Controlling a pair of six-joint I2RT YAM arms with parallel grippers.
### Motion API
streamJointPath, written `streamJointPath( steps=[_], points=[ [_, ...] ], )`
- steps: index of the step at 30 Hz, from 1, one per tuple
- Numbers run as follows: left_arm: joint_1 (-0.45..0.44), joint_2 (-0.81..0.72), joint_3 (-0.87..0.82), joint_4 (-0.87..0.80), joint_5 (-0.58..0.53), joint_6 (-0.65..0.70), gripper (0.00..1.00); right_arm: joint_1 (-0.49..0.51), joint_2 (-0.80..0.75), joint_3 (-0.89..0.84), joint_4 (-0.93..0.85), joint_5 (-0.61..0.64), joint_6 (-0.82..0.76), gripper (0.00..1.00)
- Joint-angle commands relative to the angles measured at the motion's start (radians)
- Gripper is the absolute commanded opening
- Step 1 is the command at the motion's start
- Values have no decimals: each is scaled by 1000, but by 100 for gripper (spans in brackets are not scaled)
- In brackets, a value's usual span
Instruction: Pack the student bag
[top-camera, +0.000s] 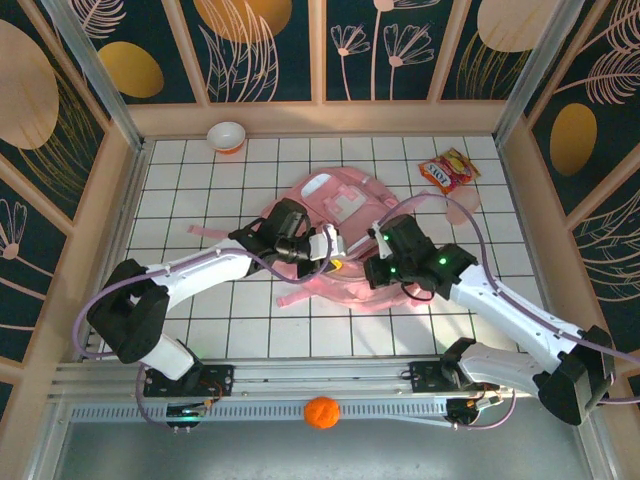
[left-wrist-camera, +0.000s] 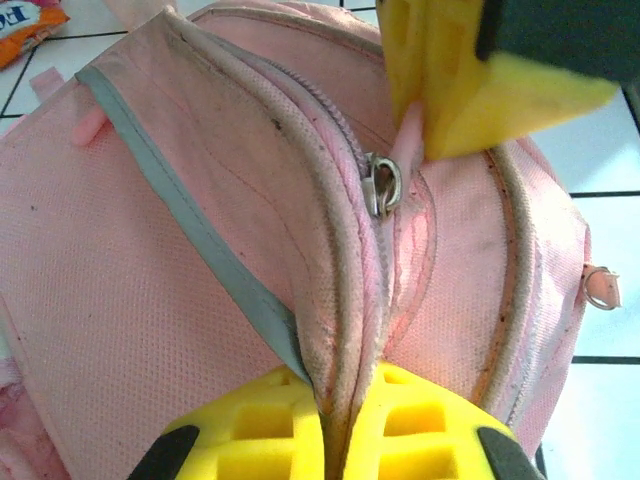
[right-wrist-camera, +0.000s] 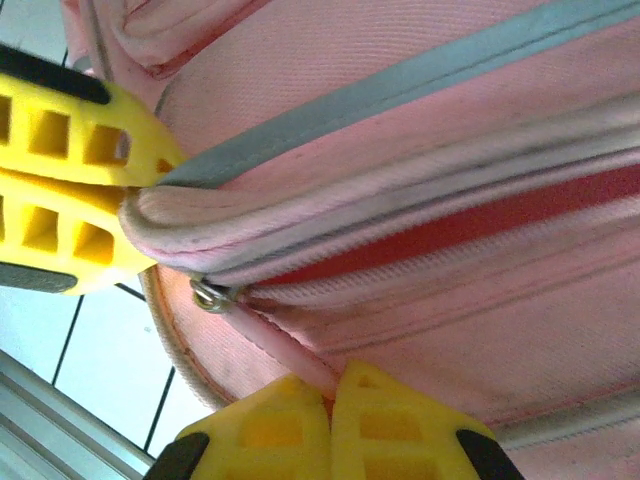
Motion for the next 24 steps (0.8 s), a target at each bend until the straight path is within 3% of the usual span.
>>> streamJointPath(
  steps=[1,10,11,14,15,20,24],
  points=[
    [38,-60,2,-79,19,59,0,-80,4,22,-8,-9,-10,0],
    [57,-75,-20,-93,72,41,0,-57,34,59,17,-113,-66,0],
    [56,-70,-14,-94,84,33,0,-40,26,59,26,-105,-67,3],
    [57,-52,13,-113,135,15,0,6,-19,35,85,-103,-96,32],
    [56,-47,27,-119,151,10,0,14,-36,19,112,-110,-115,36],
    [57,-43,45,-126,184,1,0,24,-36,-6,177,-86,-166,46],
    [56,-43,57,-123,195,-6,0,37,29,17,188,-108,-205,48]
  ],
)
